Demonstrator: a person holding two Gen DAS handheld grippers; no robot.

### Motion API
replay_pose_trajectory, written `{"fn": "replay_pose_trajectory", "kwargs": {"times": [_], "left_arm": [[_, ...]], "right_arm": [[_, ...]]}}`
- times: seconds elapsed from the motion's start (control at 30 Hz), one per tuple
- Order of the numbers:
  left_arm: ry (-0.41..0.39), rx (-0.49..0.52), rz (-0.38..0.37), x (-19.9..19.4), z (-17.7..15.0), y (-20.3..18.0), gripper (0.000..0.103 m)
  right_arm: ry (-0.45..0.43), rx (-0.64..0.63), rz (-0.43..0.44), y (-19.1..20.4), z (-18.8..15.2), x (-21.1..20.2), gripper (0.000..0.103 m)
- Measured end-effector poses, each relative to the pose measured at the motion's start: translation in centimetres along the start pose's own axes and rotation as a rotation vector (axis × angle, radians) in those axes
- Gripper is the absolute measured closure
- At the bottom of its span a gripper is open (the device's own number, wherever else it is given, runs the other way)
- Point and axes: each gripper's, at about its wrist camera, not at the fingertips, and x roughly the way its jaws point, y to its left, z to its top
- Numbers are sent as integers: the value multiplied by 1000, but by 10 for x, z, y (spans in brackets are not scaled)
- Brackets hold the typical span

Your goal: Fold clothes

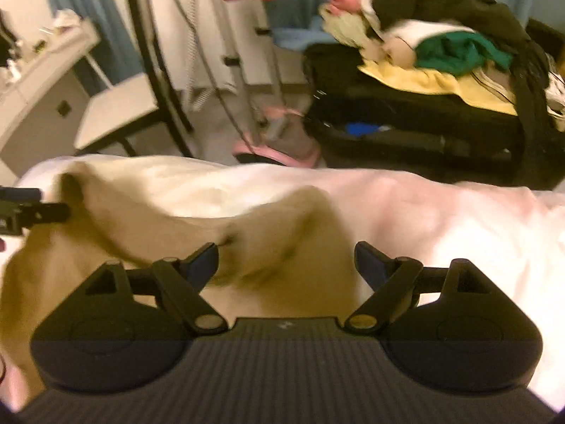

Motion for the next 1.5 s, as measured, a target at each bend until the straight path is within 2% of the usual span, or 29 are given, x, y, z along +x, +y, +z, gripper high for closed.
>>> {"fn": "replay_pose_trajectory", "kwargs": {"times": [0.17,0.33,0.53,0.7,0.83,0.9,1.0,1.1,1.27,1.37,1.5], "left_arm": [[-190,-39,21,-80,-44,-17,0],[-350,-74,23,-174,-109,-39,0],[-501,-63,32,-301,-227,-83,0],[-545,-70,44,-358,-319,-107,0],[-501,-157,8,-363,-365,-106,1],[-472,-210,-12,-357,-376,-100,1],[-413,-268,-3,-338,-378,-82,2],[-340,-367,-22,-309,-364,-56,2],[-284,-577,-42,-253,-334,-3,5],[-274,-651,-35,-218,-313,23,8],[-301,-709,-26,-180,-280,40,9]], "right_arm": [[-193,28,-7,27,-22,-66,18],[-335,129,56,44,-88,-157,18],[-409,169,104,64,-189,-255,18],[-428,199,134,71,-257,-304,18],[-433,244,172,70,-295,-322,18],[-438,273,215,68,-309,-325,18],[-405,302,229,65,-317,-314,18],[-384,327,237,62,-317,-298,18],[-350,383,251,50,-315,-267,18],[-336,386,243,46,-311,-245,17],[-322,347,247,52,-300,-213,17]]}}
